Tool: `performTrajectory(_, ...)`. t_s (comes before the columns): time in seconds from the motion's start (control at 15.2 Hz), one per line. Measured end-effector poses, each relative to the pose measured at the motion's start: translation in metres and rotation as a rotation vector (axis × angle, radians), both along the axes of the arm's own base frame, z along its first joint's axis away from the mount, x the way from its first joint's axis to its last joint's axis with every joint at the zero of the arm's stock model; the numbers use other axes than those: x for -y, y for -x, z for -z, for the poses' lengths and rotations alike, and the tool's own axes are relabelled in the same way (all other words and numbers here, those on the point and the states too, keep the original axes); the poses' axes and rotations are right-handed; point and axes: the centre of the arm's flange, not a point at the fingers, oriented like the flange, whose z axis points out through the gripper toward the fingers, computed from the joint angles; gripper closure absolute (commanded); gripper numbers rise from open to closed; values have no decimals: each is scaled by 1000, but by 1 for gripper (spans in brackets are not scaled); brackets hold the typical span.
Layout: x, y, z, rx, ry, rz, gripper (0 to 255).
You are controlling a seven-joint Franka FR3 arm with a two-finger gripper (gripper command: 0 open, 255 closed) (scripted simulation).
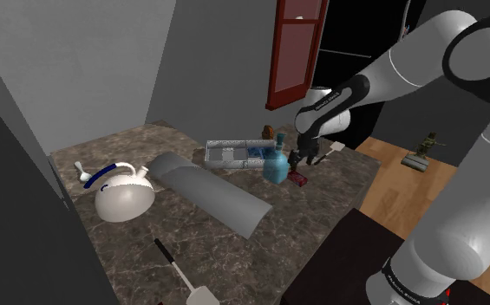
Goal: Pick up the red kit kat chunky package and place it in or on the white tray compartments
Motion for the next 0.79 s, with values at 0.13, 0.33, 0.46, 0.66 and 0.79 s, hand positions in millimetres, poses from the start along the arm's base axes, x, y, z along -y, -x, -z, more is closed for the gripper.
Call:
performTrajectory(0.13, 6, -8, 24, 2, -2, -2, 0)
performTrajectory(0.33, 9, -12, 41, 4, -3, -3, 0)
performTrajectory(0.46, 9, -14, 51, 4, -4, -3, 0)
performTrajectory(0.66, 9, -15, 66, 4, -3, -3, 0)
performTrajectory(0.79, 9, -14, 70, 4, -3, -3, 0)
